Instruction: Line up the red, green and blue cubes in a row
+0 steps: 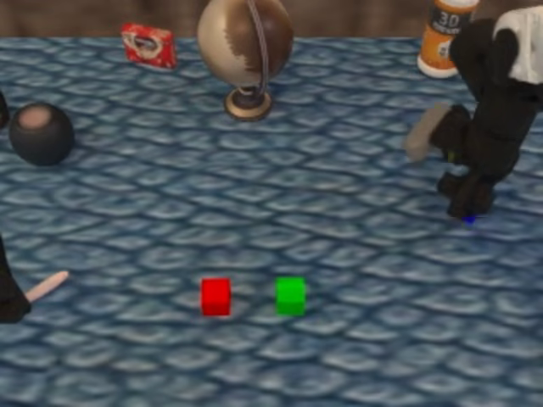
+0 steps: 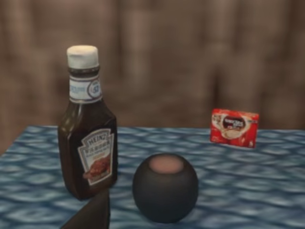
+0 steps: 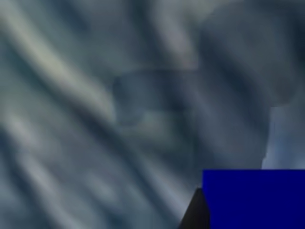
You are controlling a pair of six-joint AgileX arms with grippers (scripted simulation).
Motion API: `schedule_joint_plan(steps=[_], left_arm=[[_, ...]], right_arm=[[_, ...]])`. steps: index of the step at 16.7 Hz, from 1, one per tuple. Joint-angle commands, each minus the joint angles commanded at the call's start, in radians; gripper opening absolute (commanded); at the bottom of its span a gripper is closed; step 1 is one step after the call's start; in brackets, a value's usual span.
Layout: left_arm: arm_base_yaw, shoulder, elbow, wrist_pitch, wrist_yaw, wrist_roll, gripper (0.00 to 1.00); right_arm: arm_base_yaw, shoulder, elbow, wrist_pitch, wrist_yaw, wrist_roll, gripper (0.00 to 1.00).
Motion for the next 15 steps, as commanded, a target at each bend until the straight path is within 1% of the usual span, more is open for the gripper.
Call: schedule_joint_plan(steps=[5,10,13,15], left_arm=[[0.0,0.0,0.0,0.0,0.0,0.0,1.0],[0.0,0.0,0.0,0.0,0.0,0.0,1.0],[0.0,0.0,0.0,0.0,0.0,0.0,1.0],[0.0,0.0,0.0,0.0,0.0,0.0,1.0]], right_arm=[[0.013,-0.055,0.097,-0.155,-0.001,-0.008,0.0],[0.012,-0.059,0.102,-0.163,-0.001,-0.007,0.0],[0.077,-0.097,0.06,-0.158,-0.001,-0.031,0.0],[0.16,-0.143,0.006,-0.153,-0.002,-0.062,0.0]])
